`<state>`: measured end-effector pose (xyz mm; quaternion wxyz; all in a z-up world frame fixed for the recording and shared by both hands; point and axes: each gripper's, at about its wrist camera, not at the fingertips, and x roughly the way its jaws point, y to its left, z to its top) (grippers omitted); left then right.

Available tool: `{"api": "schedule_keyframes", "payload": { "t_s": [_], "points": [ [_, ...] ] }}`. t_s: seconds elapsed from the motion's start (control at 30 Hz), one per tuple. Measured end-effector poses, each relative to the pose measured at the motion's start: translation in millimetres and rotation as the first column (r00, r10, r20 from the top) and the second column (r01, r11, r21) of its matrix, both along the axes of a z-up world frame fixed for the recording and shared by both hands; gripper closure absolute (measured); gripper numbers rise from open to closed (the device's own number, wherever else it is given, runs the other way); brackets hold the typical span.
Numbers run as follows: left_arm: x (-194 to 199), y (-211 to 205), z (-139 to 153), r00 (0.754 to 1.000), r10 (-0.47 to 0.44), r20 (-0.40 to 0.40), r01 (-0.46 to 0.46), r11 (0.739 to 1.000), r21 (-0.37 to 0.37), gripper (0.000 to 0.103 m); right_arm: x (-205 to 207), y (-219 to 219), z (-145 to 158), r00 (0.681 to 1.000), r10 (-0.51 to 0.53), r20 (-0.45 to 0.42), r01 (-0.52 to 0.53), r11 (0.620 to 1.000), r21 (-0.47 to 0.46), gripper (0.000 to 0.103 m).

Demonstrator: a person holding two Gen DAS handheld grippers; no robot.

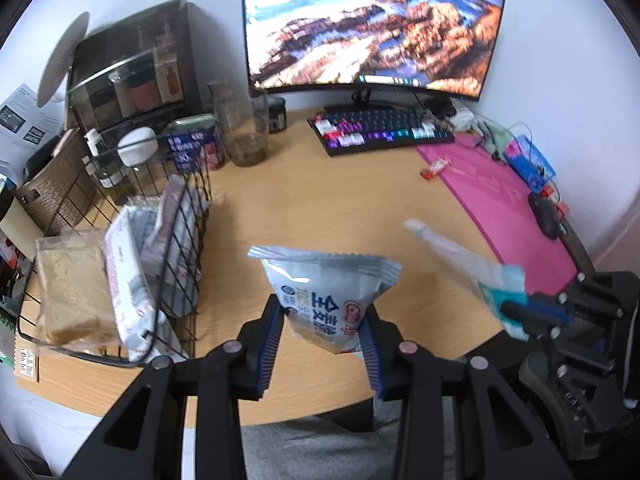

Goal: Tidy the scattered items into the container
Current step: 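Carry the biscuit packet and envelope over the wire basket and open both grippers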

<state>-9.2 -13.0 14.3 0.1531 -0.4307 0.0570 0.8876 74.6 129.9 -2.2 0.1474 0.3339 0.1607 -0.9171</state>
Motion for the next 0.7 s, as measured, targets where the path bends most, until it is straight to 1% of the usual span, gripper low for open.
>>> {"api": "schedule_keyframes", "payload": {
  "t_s": [0.17, 0.33, 0.53, 0.63, 0.7],
  "points": [
    [-6, -11, 10, 1.000, 0.016, -0.023, -0.016, 1.000, 0.000, 0.062, -13, -6, 26, 0.998, 0.002, -0.062, -0.002, 1.000, -0.001, 0.099],
    [-11, -21, 23, 0.998, 0.021, -0.052, -0.020, 1.000, 0.007, 0.062, -21, -20, 47, 0.994, 0.026, -0.107, -0.027, 1.000, -0.007, 0.099],
    [-16, -37, 51, 0.993, 0.035, -0.111, -0.033, 0.999, 0.018, 0.062, -34, -42, 72, 0.984, 0.047, -0.175, -0.048, 0.999, 0.001, 0.099],
    [-21, -52, 68, 0.989, 0.051, -0.140, -0.048, 0.998, 0.028, 0.062, -43, -57, 88, 0.975, 0.066, -0.213, -0.067, 0.998, -0.001, 0.099],
    [-24, -67, 80, 0.983, 0.079, -0.165, -0.074, 0.997, 0.035, 0.062, -50, -72, 100, 0.966, 0.091, -0.242, -0.094, 0.996, 0.003, 0.099]
  ]
}}
